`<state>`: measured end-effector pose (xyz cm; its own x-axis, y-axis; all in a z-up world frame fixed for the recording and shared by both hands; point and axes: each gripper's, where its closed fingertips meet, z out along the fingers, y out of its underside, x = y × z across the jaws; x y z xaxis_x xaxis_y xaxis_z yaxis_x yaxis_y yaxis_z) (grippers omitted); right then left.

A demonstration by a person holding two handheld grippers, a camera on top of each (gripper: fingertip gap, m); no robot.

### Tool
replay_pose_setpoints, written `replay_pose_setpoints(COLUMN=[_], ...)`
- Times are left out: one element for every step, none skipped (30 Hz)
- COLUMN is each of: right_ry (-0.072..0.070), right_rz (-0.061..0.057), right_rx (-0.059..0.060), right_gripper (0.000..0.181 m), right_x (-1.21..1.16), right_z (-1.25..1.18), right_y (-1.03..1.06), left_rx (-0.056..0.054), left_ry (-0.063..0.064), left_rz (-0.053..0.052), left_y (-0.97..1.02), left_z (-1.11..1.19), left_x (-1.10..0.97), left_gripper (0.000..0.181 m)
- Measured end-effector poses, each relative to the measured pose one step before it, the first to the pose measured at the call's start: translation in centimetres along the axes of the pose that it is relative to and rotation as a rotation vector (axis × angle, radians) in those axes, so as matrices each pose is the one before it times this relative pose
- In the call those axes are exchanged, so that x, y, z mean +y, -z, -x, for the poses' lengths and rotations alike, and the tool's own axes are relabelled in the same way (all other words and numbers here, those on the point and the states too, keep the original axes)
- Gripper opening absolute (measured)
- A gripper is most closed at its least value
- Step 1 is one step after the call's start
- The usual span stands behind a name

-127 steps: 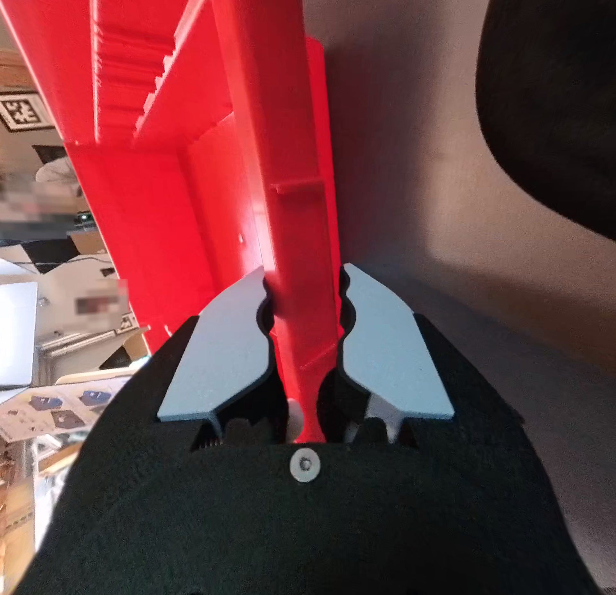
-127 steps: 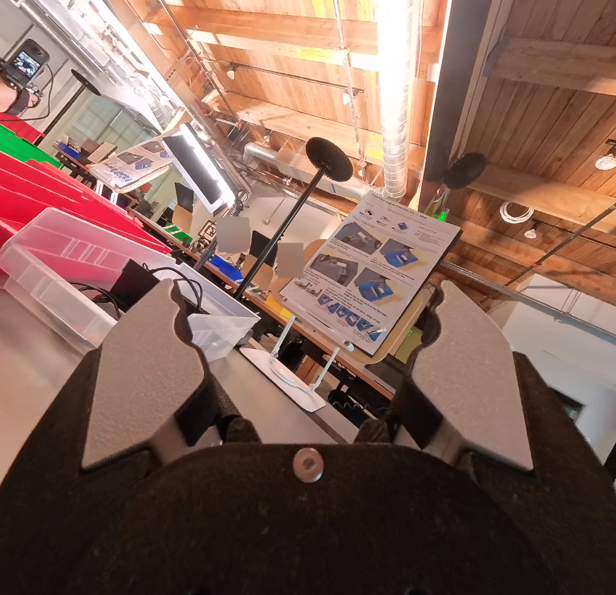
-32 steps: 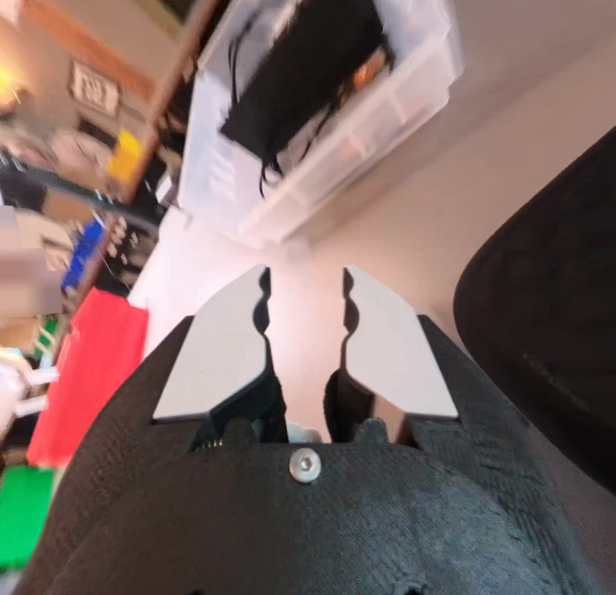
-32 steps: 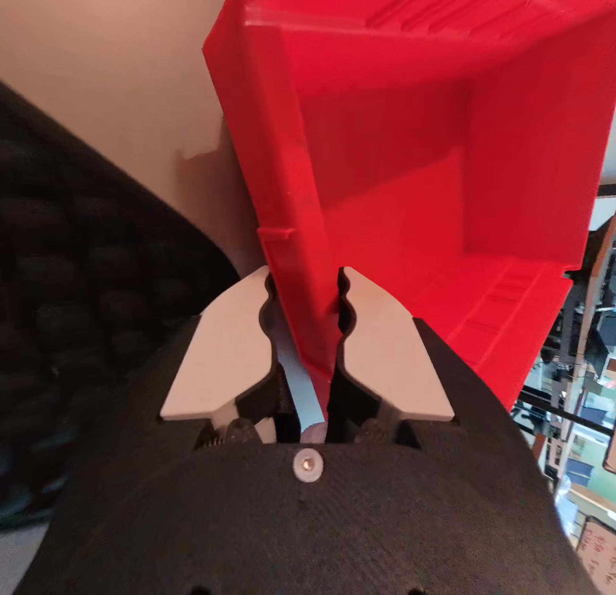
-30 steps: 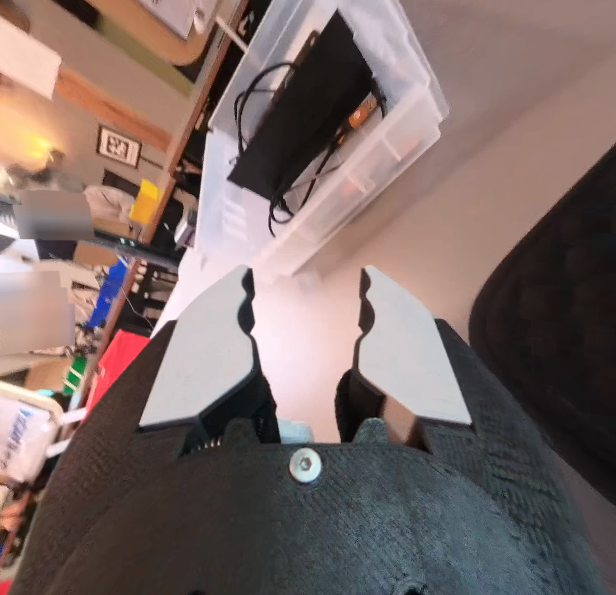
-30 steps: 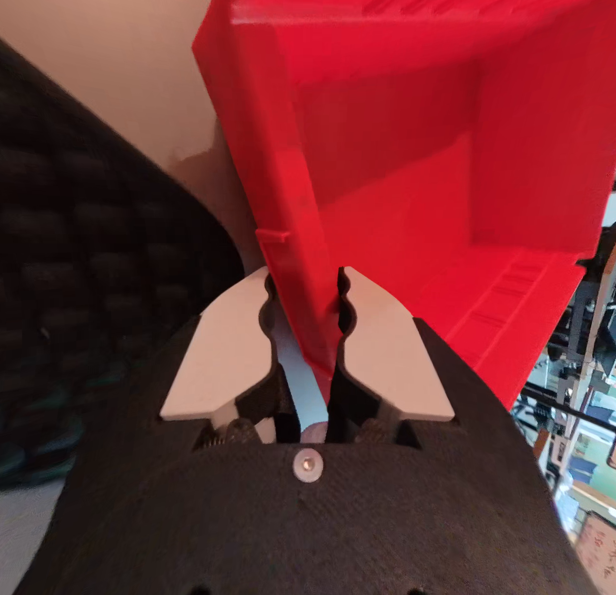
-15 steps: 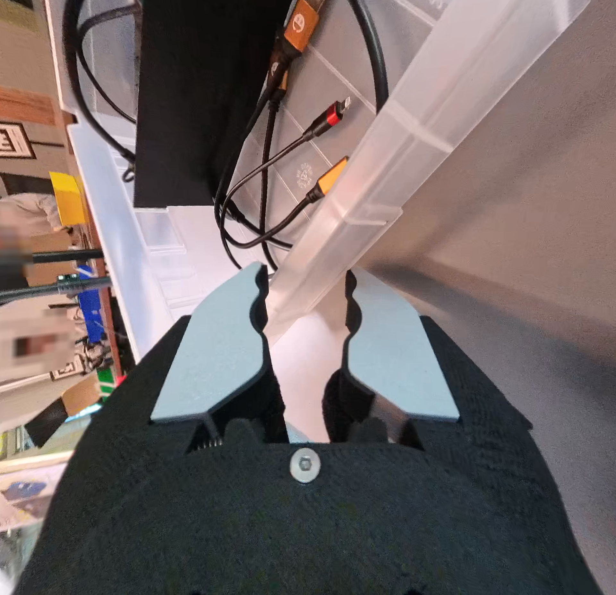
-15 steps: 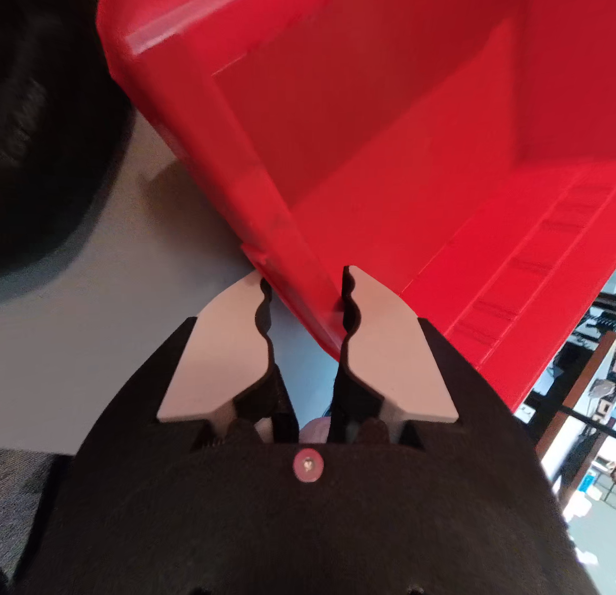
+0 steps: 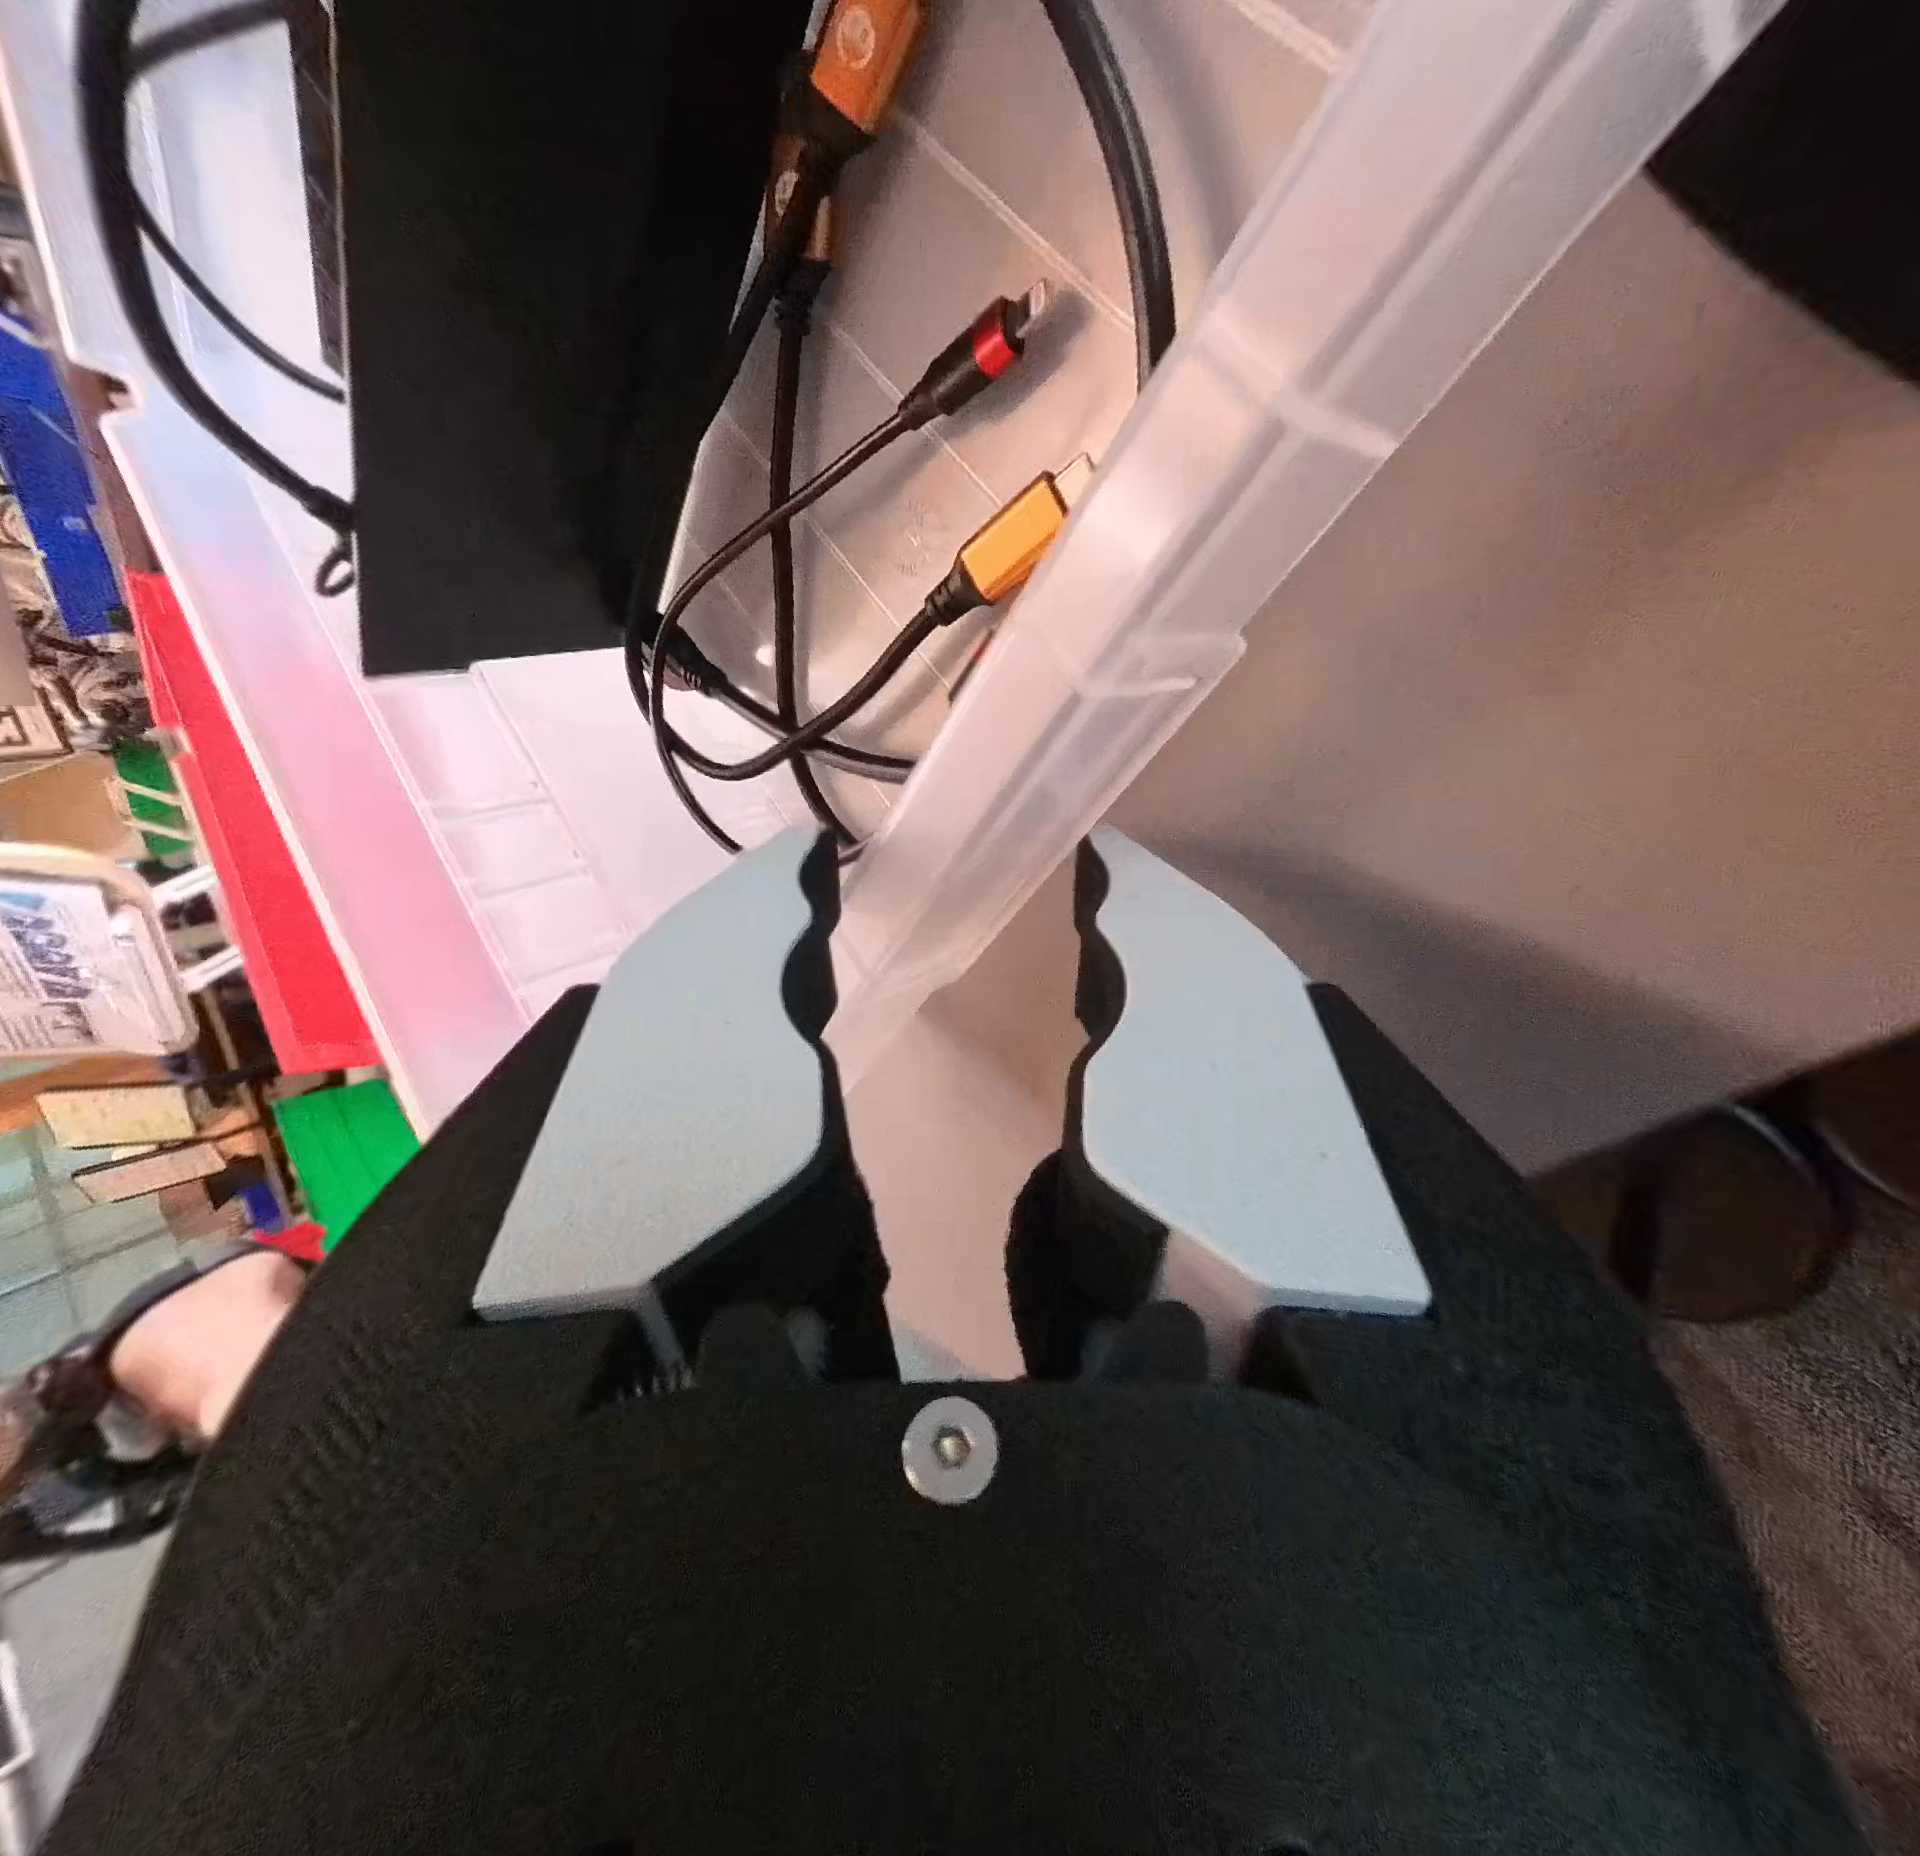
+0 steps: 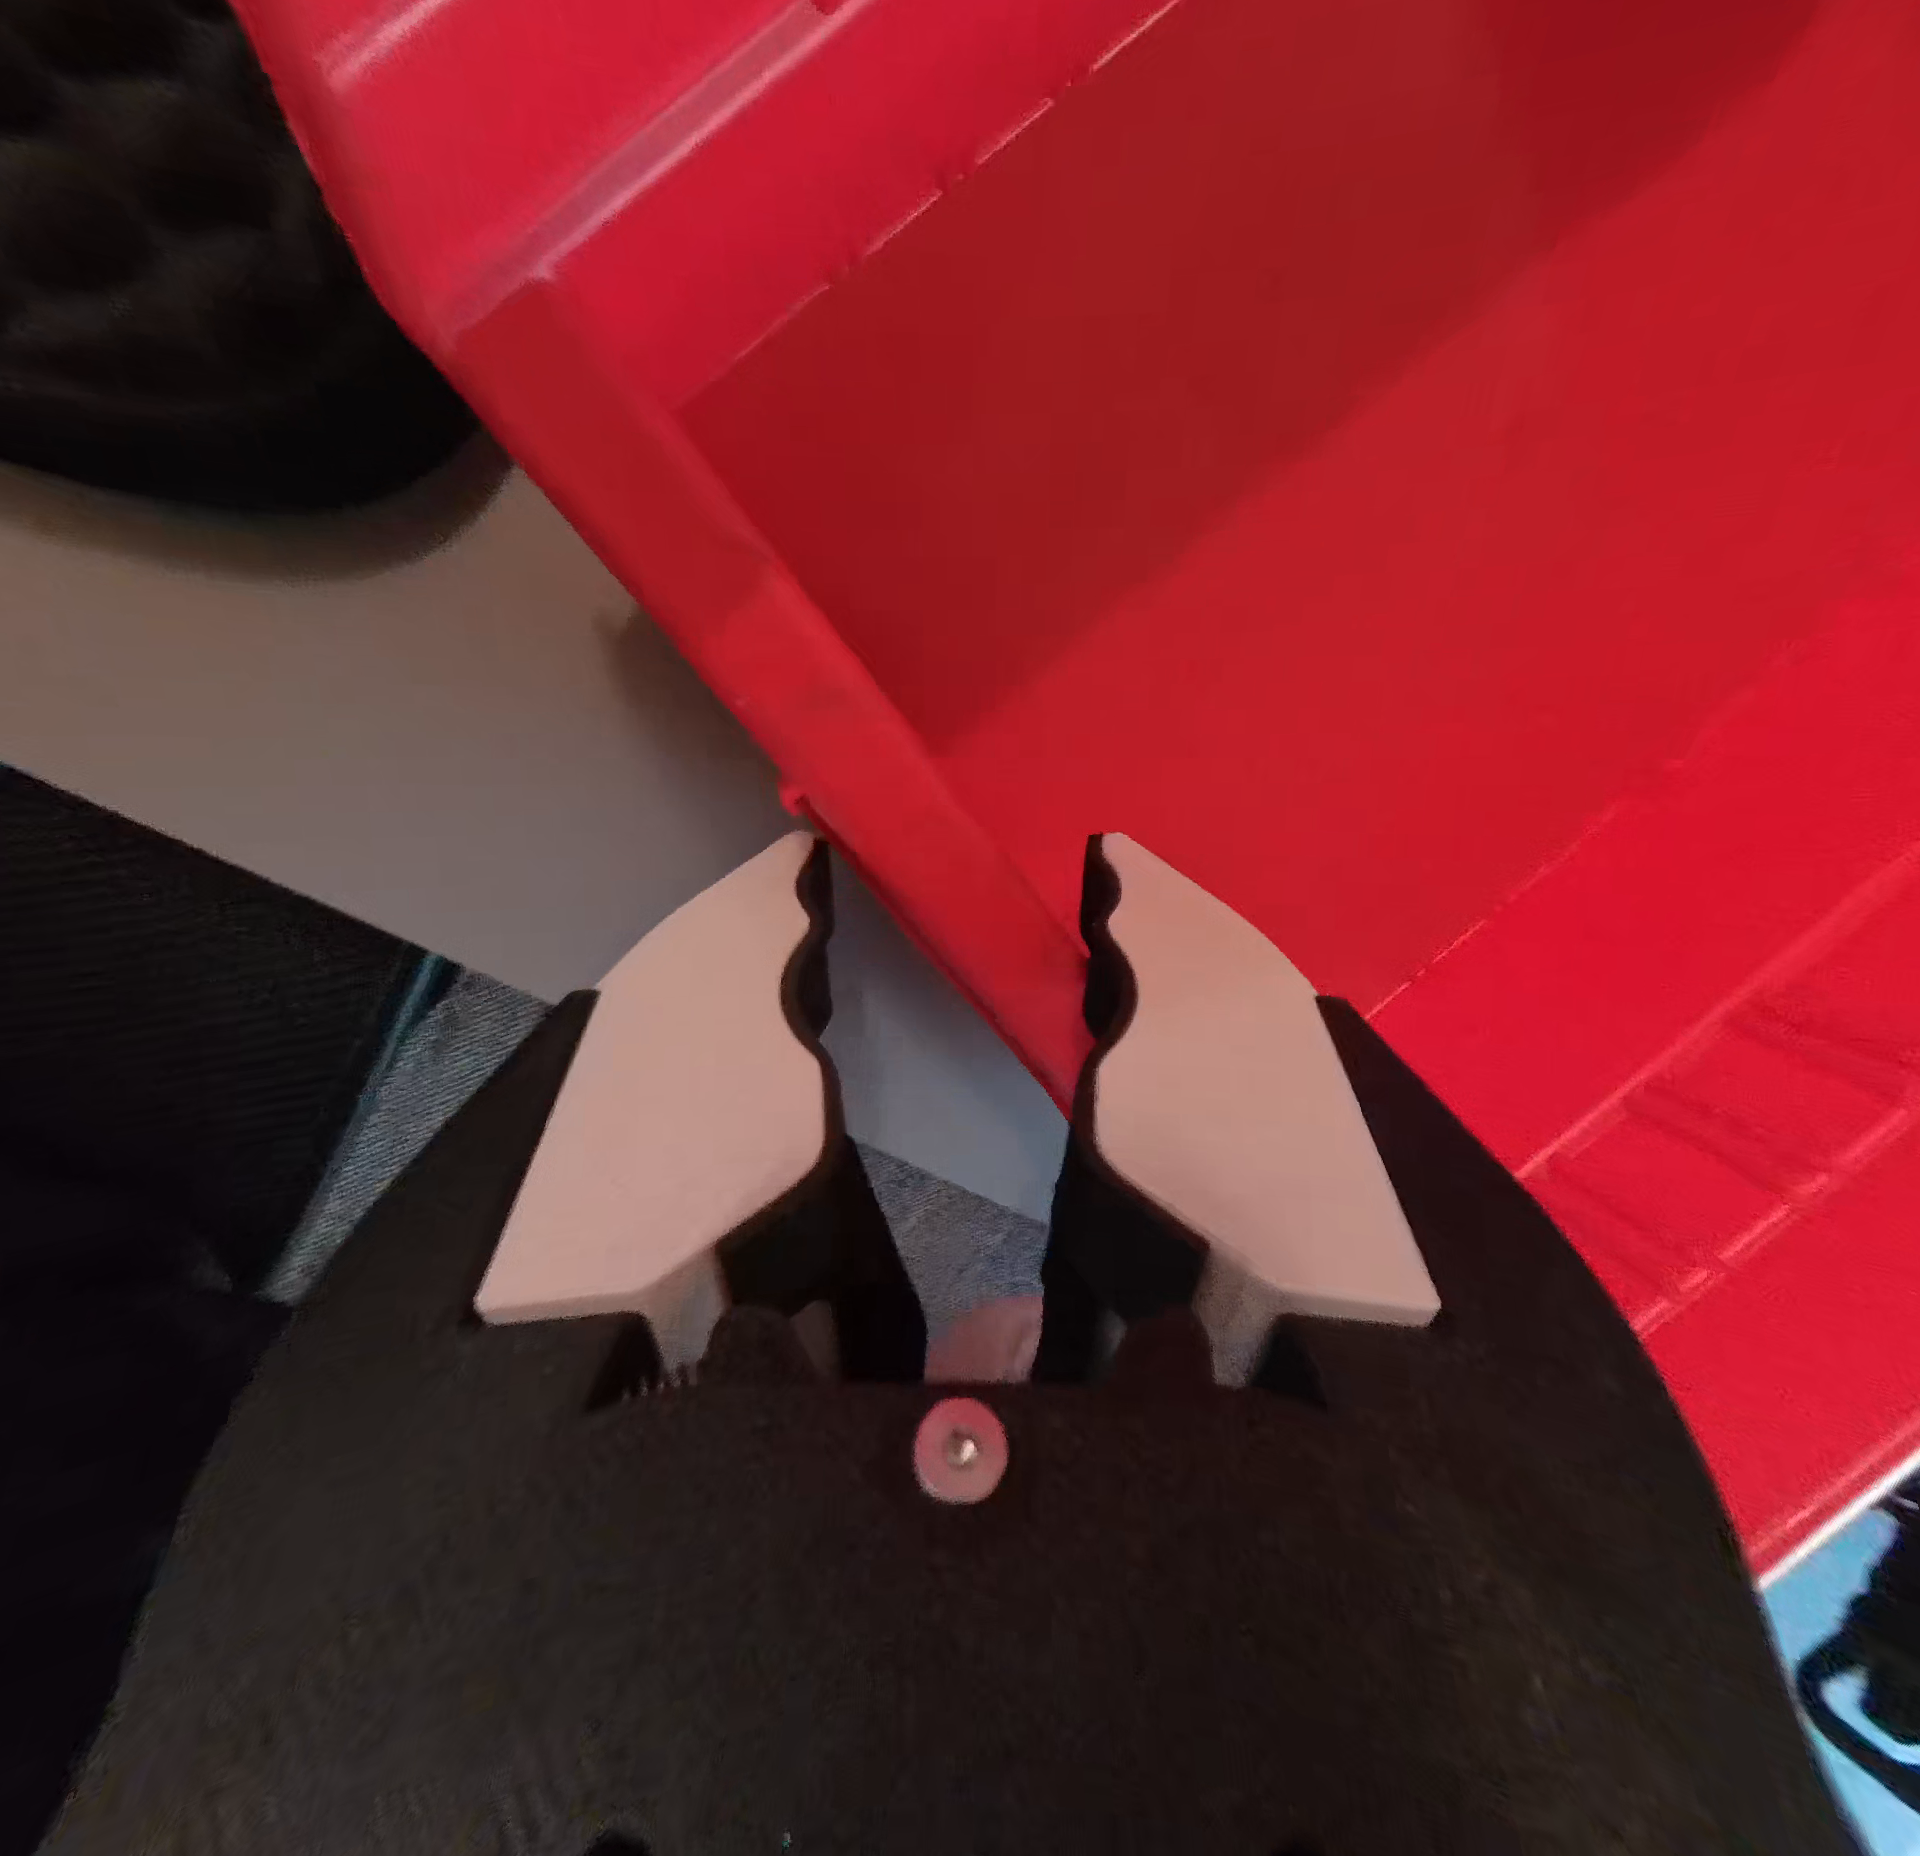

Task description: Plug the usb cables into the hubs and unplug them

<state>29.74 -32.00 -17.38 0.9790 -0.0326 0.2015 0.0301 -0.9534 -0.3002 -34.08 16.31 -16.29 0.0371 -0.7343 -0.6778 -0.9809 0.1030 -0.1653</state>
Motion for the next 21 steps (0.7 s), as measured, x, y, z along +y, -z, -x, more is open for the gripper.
replay_pose_setpoints(right_ry=[-0.0104, -0.0042, 0.003, 0.0113, 0.0182, 0.0238, 0.0341, 0.0525, 0.0822, 0.1111, 0.1182, 0.0968, 0.041, -0.0215, -0.0717, -0.0935, -0.0959, -0.0934, -0.0781, -0.0587, -0.0414], right_rz=[0.0054, 0.0062, 0.0016, -0.01, -0.0344, -0.066, -0.088, -0.1011, -0.1137, -0.1371, -0.1735, -0.1999, -0.196, -0.1805, -0.1646, -0.1476, -0.1141, -0.0647, -0.0159, 0.0223, 0.0329], right_rx=[-0.0209, -0.0146, -0.006, 0.0018, 0.0234, 0.0318, 0.0159, 0.027, 0.0591, 0.0844, 0.1054, 0.1006, 0.0818, 0.0516, 0.0328, 0.0018, -0.0259, -0.034, -0.0396, -0.0357, -0.0203], right_gripper=[0.049, 0.051, 0.052, 0.054, 0.057, 0.057, 0.056, 0.056, 0.058, 0.066, 0.078, 0.093, 0.095, 0.095, 0.095, 0.094, 0.093, 0.093, 0.093, 0.094, 0.095], right_x=[-0.017, -0.029, -0.132, -0.377, -0.832, -1.316, -1.718, -2.084, -2.449, -2.928, -3.486, -3.788, -3.593, -3.076, -2.396, -1.618, -0.683, 0.336, 1.257, 1.853, 1.937], right_z=[0.389, 0.352, 0.275, 0.201, -0.051, -0.059, 0.272, 0.246, -0.115, -0.425, -0.766, -0.821, -0.684, -0.382, -0.061, 0.541, 1.015, 1.089, 1.057, 0.862, 0.565], right_y=[0.121, 0.143, 0.267, 0.467, 0.767, 1.012, 1.108, 1.099, 0.944, 0.756, 0.508, 0.195, -0.154, -0.602, -0.848, -0.893, -0.868, -0.792, -0.673, -0.549, -0.465], left_rx=[0.013, 0.0232, 0.0287, 0.0248, -0.0152, -0.0281, -0.004, -0.0167, -0.0275, -0.0474, -0.0587, -0.0515, -0.0258, -0.0195, -0.0089, 0.023, 0.0409, 0.037, 0.0316, 0.0222, 0.028], left_ry=[0.0242, 0.0395, 0.0469, 0.0401, 0.0256, 0.0367, 0.0533, 0.0473, 0.0265, 0.0231, 0.0291, 0.0231, -0.0014, -0.0157, -0.0252, -0.0345, -0.0356, -0.0291, -0.027, -0.0241, -0.0241], left_rz=[-0.0251, -0.0342, -0.0434, -0.0452, -0.0448, -0.0424, -0.0414, -0.0642, -0.1033, -0.1281, -0.1242, -0.0912, -0.0565, -0.0283, 0.004, 0.0415, 0.0651, 0.0758, 0.0759, 0.0675, 0.0577], left_y=[0.669, 0.63, 0.82, 0.417, 0.388, 0.227, 0.367, 0.571, 0.652, 0.453, 0.166, -0.205, -0.364, -0.596, -0.8, -0.936, -1.022, -1.088, -1.114, -1.126, -1.074], left_z=[-0.463, -0.513, -0.594, -0.381, 0.369, 0.643, 0.349, 0.535, 0.634, 0.817, 0.885, 0.705, 0.227, 0.173, 0.121, -0.177, -0.306, -0.157, 0.131, 0.331, 0.289], left_x=[0.691, 0.403, 0.225, 0.068, -0.083, -0.228, -0.532, -1.138, -1.952, -2.47, -2.493, -1.989, -1.439, -0.952, -0.446, 0.147, 0.566, 0.915, 1.025, 1.125, 1.15], left_gripper=[0.042, 0.042, 0.042, 0.042, 0.057, 0.076, 0.086, 0.09, 0.091, 0.091, 0.09, 0.091, 0.091, 0.09, 0.087, 0.082, 0.078, 0.073, 0.068, 0.062, 0.055])
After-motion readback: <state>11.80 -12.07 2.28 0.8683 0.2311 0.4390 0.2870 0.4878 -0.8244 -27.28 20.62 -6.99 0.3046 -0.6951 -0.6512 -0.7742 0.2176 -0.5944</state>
